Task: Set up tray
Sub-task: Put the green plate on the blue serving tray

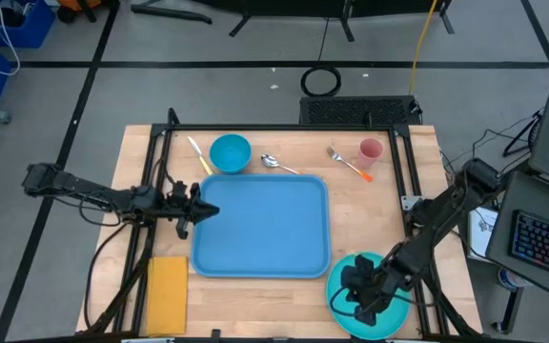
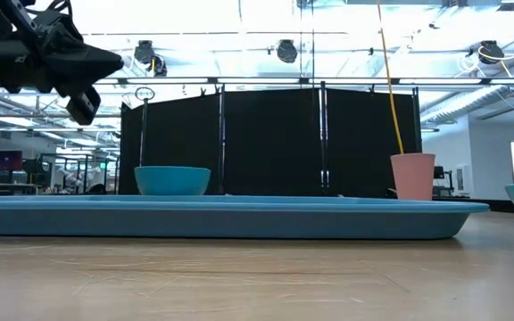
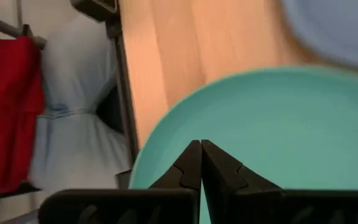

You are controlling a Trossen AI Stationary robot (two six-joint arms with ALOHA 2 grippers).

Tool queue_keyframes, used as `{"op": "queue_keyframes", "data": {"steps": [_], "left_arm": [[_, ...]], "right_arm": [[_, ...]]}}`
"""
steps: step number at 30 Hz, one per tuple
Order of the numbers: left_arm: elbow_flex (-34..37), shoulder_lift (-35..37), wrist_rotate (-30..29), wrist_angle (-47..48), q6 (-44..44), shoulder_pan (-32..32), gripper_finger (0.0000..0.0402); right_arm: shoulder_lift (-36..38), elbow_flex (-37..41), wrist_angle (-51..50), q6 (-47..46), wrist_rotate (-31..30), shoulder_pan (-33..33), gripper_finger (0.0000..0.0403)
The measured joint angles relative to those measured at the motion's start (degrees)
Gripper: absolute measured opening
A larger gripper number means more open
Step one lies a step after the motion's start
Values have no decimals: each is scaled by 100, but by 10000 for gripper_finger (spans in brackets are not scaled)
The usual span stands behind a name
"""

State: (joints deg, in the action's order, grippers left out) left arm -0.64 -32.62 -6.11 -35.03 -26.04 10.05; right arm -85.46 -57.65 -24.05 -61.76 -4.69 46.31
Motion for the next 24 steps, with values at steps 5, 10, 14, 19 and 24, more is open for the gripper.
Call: {"op": "queue_keyframes", "data": {"steps": [5,10,14,19,24], "left_arm": [[0,2,-82,64,206,32,41],[0,0,-535,62,270,32,42],[0,1,-789,60,547,32,42],[0,2,-898,60,656,29,42],[0,0,-898,60,649,25,42]], "right_arm": [[-238,2,584,-601,38,-13,8],[-369,2,1214,-949,5,17,46],[-549,2,1462,-1147,7,32,93],[-876,6,1638,-1324,63,32,157],[-1179,7,1984,-1420,323,37,197]]}}
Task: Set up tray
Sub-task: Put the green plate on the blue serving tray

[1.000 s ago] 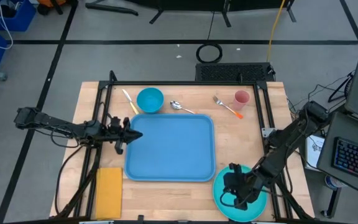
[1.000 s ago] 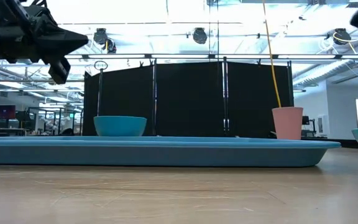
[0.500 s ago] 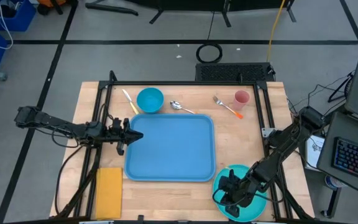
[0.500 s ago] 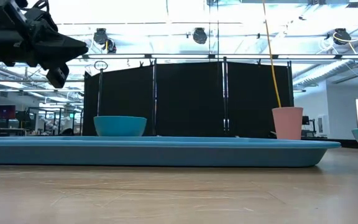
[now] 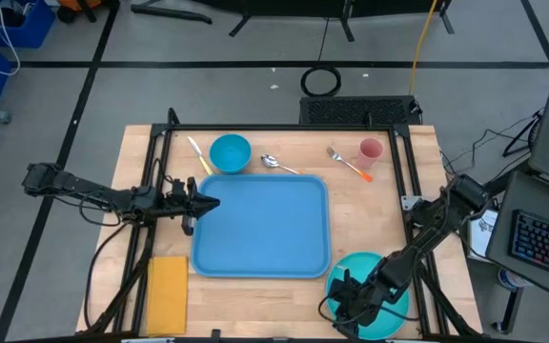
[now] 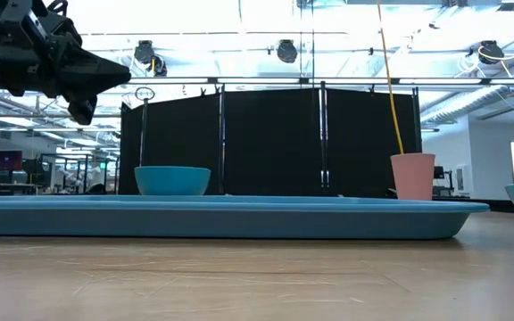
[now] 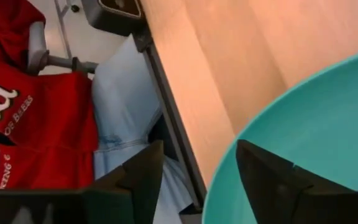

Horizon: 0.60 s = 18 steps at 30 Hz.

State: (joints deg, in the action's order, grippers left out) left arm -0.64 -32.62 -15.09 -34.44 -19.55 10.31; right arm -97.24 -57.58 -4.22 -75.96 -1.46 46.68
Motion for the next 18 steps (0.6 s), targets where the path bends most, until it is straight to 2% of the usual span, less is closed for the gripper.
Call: {"op": "queue_keyframes", "data": {"steps": [12,18], "left_arm": [[0,1,0,1,-36,0,42],[0,2,0,37,-70,0,42]], "right_arm": [[-43,0,-556,-291,38,99,203],[-206,-2,-383,-399,174,105,203]]}}
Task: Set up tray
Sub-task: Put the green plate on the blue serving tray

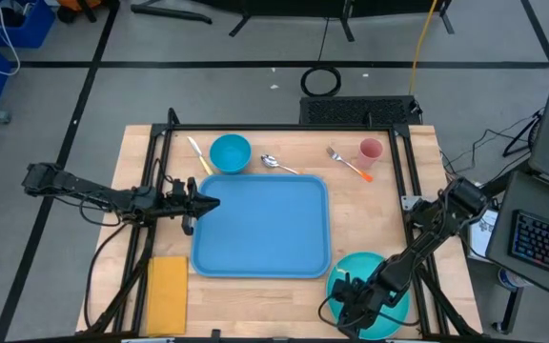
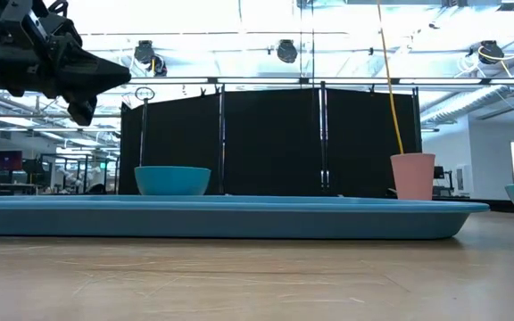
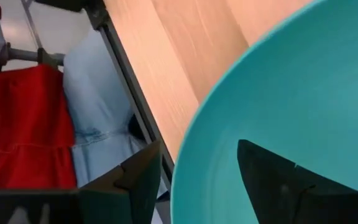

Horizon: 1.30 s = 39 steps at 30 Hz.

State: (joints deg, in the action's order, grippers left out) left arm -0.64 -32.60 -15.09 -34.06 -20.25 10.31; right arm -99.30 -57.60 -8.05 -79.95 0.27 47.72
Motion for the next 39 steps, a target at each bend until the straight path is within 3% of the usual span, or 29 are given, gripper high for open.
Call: {"op": "queue_keyframes", "data": {"steps": [7,16,20,28,39], "left_arm": [[0,0,4,17,-88,0,42],[0,-2,2,100,-85,0,42],[0,-1,2,98,-83,0,42],[0,0,0,100,-81,0,42],[0,0,0,114,-79,0,42]], "right_arm": [[-480,-325,-68,118,447,-16,195],[-538,-396,-165,28,739,-84,160],[-538,-396,-170,19,758,-87,123],[-523,-407,140,106,797,-102,11],[-536,-398,-33,113,1038,-133,0]]}}
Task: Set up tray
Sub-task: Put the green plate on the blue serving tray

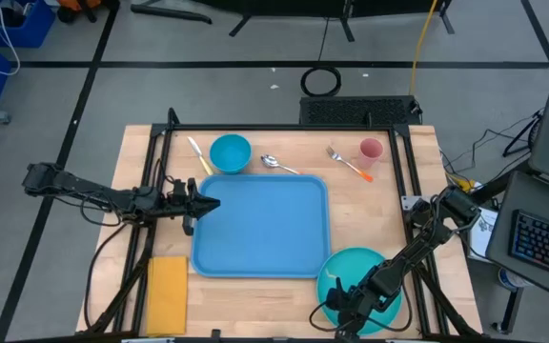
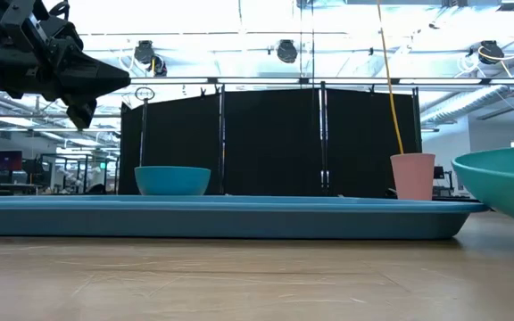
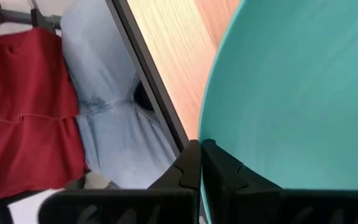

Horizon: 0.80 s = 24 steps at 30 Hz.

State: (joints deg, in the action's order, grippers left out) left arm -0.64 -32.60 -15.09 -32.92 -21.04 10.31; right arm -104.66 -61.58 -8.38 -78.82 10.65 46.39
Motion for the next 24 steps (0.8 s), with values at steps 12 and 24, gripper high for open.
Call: {"op": "queue_keyframes", "data": {"steps": [12,24], "left_arm": [[0,0,-2,24,7,0,42],[0,0,-4,94,37,0,42]], "right_arm": [[334,13,-121,-20,-27,4,1],[730,13,423,382,-1054,7,2]]}}
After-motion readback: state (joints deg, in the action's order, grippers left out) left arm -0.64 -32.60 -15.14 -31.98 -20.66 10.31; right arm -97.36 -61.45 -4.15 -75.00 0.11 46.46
